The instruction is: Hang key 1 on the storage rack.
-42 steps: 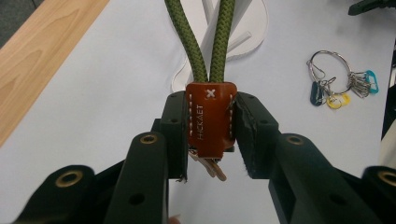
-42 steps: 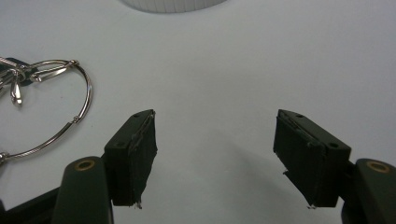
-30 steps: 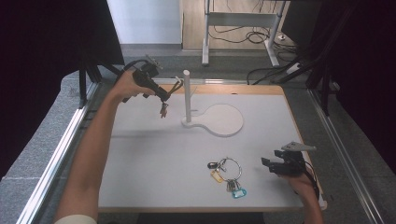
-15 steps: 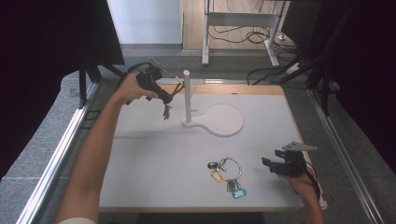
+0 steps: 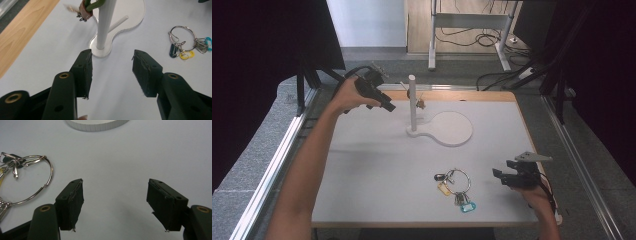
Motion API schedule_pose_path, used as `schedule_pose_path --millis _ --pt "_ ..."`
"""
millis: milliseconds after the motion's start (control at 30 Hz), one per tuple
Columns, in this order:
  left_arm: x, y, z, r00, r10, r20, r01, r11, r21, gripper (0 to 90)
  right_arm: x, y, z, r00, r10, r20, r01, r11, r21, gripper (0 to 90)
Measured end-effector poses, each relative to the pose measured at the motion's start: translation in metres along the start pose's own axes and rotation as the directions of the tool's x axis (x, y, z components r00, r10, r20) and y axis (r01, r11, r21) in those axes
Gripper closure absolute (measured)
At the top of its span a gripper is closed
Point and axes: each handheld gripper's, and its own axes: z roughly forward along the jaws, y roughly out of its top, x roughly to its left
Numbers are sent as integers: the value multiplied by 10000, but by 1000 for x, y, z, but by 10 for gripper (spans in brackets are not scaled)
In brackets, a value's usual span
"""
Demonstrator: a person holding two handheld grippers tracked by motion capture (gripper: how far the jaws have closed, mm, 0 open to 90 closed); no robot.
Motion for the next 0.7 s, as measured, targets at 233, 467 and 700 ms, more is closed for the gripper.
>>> schedule_pose_path --millis 233,467,700 --pt "-22 -13 -12 9994 336 -107 -339 9990 -300 499 1 0 0 10000 -37 -34 37 10000 1 294" --pt "-49 -38 -11 9989 450 -135 -454 9984 -345 499 6 2 0 9999 -115 -97 115 9999 21 293" --pt "-72 -64 -10 9993 360 -121 -368 9967 -724 502 9 3 2 9997 -208 -119 209 9998 54 293"
